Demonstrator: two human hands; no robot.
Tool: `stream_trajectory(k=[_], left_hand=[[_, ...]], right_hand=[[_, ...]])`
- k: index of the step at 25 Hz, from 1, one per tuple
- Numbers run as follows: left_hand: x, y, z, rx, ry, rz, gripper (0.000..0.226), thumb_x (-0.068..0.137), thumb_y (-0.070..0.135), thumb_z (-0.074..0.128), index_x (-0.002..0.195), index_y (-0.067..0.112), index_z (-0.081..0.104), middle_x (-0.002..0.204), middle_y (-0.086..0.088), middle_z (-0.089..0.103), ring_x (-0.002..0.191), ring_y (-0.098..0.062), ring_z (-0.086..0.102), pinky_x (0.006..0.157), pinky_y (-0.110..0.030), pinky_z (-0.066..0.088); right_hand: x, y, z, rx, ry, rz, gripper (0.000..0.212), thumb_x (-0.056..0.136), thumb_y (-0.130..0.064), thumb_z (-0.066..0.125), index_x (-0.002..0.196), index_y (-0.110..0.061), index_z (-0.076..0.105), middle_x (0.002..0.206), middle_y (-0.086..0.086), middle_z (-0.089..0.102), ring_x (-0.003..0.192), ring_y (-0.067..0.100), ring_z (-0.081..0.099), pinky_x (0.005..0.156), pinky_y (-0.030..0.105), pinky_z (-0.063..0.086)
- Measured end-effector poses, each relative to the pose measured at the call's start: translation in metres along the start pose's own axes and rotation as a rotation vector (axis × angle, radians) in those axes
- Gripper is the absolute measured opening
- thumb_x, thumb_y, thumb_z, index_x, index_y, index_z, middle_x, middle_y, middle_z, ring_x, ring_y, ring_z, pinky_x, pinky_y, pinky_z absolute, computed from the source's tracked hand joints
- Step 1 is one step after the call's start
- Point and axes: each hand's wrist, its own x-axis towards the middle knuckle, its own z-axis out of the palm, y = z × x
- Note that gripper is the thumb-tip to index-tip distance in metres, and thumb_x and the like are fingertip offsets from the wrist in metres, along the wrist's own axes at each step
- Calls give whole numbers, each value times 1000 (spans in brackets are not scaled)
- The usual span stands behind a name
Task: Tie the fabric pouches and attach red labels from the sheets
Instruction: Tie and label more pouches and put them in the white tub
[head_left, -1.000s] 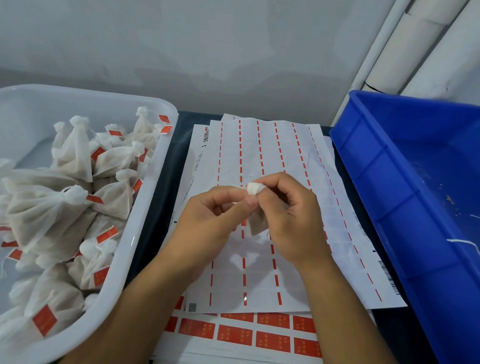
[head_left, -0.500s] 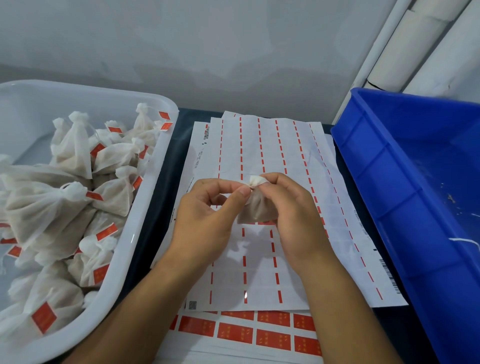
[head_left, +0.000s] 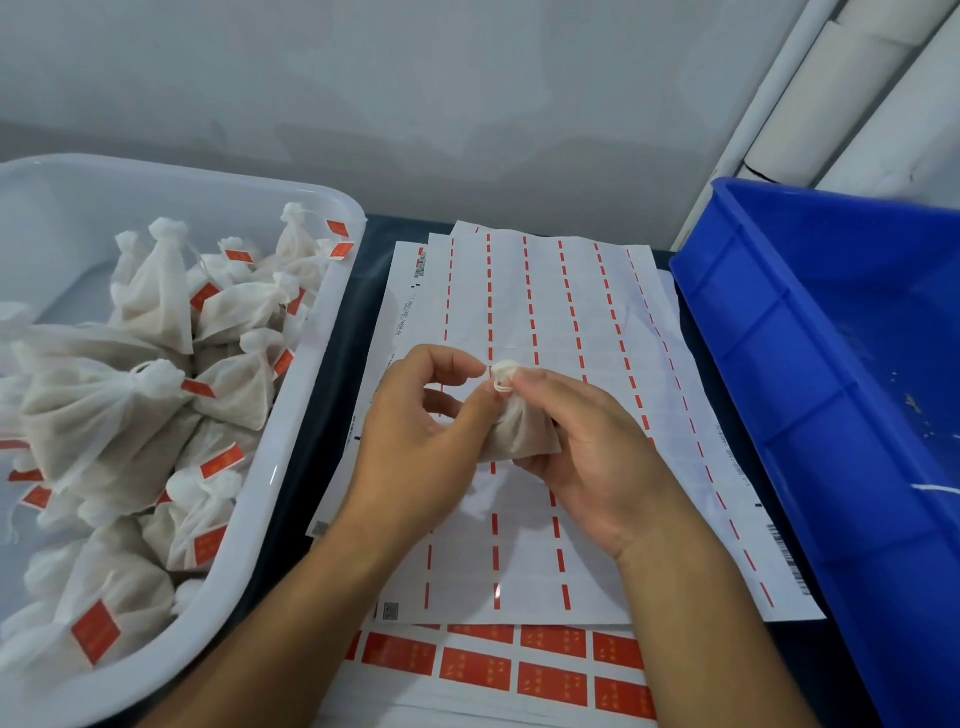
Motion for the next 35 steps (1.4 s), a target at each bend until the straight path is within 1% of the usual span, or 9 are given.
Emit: stream_trajectory(k=[5,8,11,13,17,19,24,29,35], left_hand=[[-2,-2,-1,198,57,191,15,92,36,71,92,49,63,105,23,55,96,7,59,68,-7,49],[-2,-2,0,231,51,185,22,93,28,69,96,49,66,104,26,55,99,9,57,71,-2,46],[-3,0,1,131,32,109,9,94,41,64,95,44,73,103,23,63,99,9,58,71,0,43],[-3,2,1,77,41,77,14,92,51,64,92,42,75,98,22,67,97,8,60,70,0,44],[0,2,-1,-1,74,6,9,92,40,72,83,39,76,92,22,69,87,2,64,66,-7,49],[0,2,-2,11,121,25,11,91,37,73,81,39,73,95,23,67,89,2,64,65,-6,49],[1,1,-2,-64,100,20,13,92,35,61,81,32,68,92,14,70,85,-4,66,66,-17,52],[3,1,-5,-211,39,-30,26,101,23,49,81,30,63,84,8,70,75,-4,67,62,-15,54],[5,7,-8,-261,176,55,18,95,29,50,88,20,64,78,11,66,71,2,61,63,-10,50]], right_hand=[[-1,-2,3,-3,59,50,27,99,-34,64,113,-16,79,119,11,73,114,23,69,82,29,57],[-1,-3,2,-22,112,58,25,98,-37,65,110,-20,80,118,10,71,116,26,67,83,31,57],[0,-2,3,-109,148,28,25,97,-41,66,106,-24,81,113,3,75,114,23,68,91,37,59],[0,-1,3,-214,166,-4,22,97,-45,65,102,-30,81,107,-6,76,110,18,68,93,38,60],[-3,0,7,-345,129,-130,17,96,-44,65,93,-34,79,91,-11,76,92,5,70,72,17,59],[-4,2,9,-401,151,-231,19,98,-43,64,91,-30,77,85,-13,75,88,4,70,70,9,53],[-4,6,15,-536,217,-416,22,98,-47,56,98,-26,62,84,-10,70,82,9,70,69,18,56],[-8,9,18,-535,114,-471,19,96,-39,65,105,-23,58,97,-6,73,90,14,74,77,32,64],[-10,6,16,-721,101,-453,28,89,-35,79,86,-38,51,94,-23,63,89,-4,62,70,6,48]])
